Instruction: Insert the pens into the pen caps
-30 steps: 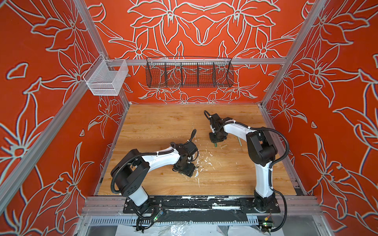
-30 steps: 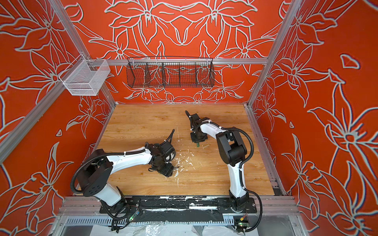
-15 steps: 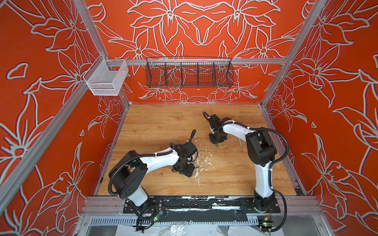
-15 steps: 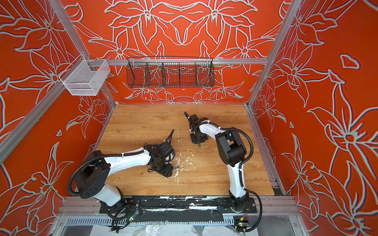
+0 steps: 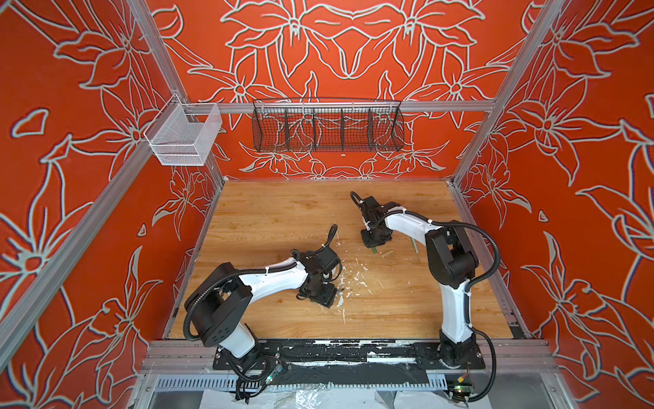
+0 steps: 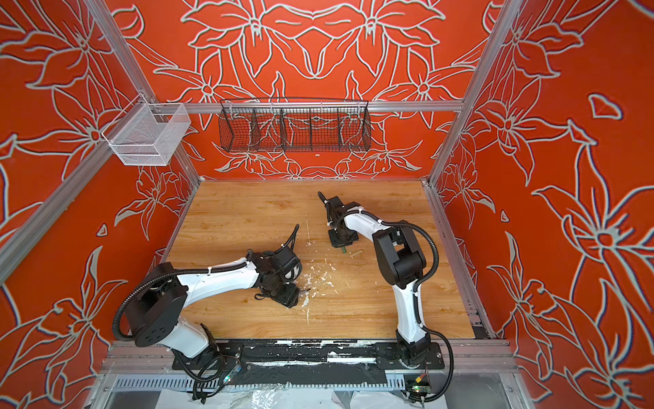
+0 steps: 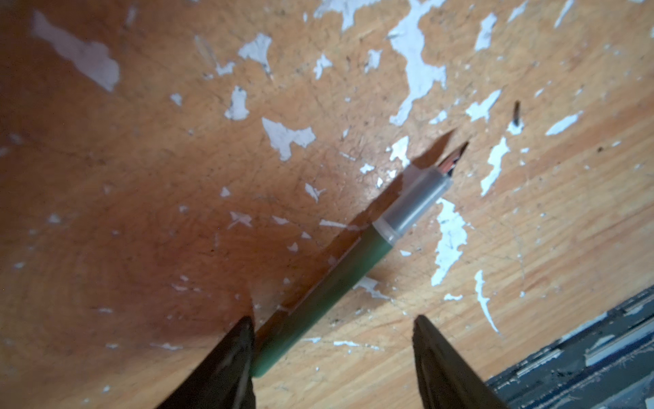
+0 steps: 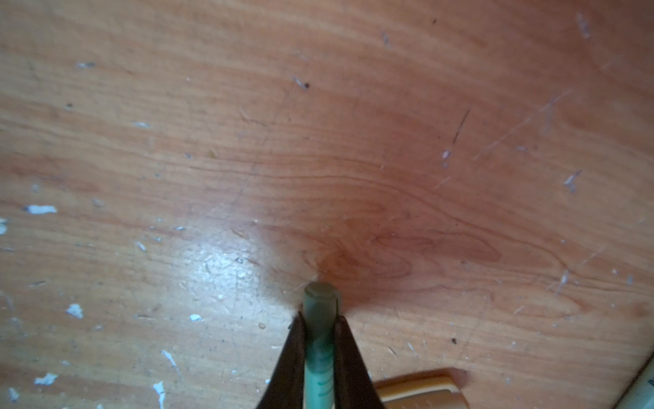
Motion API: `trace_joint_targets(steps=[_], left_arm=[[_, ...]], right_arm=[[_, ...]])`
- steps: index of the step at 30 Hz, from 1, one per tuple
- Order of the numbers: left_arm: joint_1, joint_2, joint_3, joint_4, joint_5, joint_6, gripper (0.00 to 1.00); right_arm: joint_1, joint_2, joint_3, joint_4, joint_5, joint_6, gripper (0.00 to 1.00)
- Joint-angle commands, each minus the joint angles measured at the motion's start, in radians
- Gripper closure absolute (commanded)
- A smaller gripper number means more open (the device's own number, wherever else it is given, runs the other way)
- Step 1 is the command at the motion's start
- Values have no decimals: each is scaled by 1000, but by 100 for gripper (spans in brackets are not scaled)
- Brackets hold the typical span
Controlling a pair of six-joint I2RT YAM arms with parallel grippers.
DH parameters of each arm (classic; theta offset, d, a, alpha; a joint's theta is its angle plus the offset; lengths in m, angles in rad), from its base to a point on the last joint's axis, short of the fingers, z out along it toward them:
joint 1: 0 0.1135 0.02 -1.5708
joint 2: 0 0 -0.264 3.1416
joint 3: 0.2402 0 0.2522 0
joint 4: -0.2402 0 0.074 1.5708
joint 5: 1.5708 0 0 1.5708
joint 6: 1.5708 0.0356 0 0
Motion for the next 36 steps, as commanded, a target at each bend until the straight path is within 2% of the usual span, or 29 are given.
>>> trace_joint_targets(steps=[1,12,15,18,20,25,31,36], left_arm=[[-7,-4,0,-34,5,-2,29],[-35,107,50,-84,-42,28,32],[-36,98,51,-57,-13,32,38],[-37,89,51,-37,14,25,52],[-38,83,44,-38,10,14,57],[-44,63,16,-38,6,-11,64],[-53,54,12,-38,-23,-12,69],[-61,58,2,-32,-18,-18,72]], right_arm=[[4,-38,-8,-18,-21,-1,85],[4,-118,-53,14,-70,18,85],[4,-133,-74,23,-79,20,85],[1,-153,-96,38,-92,27,85],[-1,-166,-107,46,-97,33,85],[-7,-198,-136,84,-122,49,85],[-16,-246,-179,150,-183,79,85],[-19,-282,-204,169,-186,89,85]])
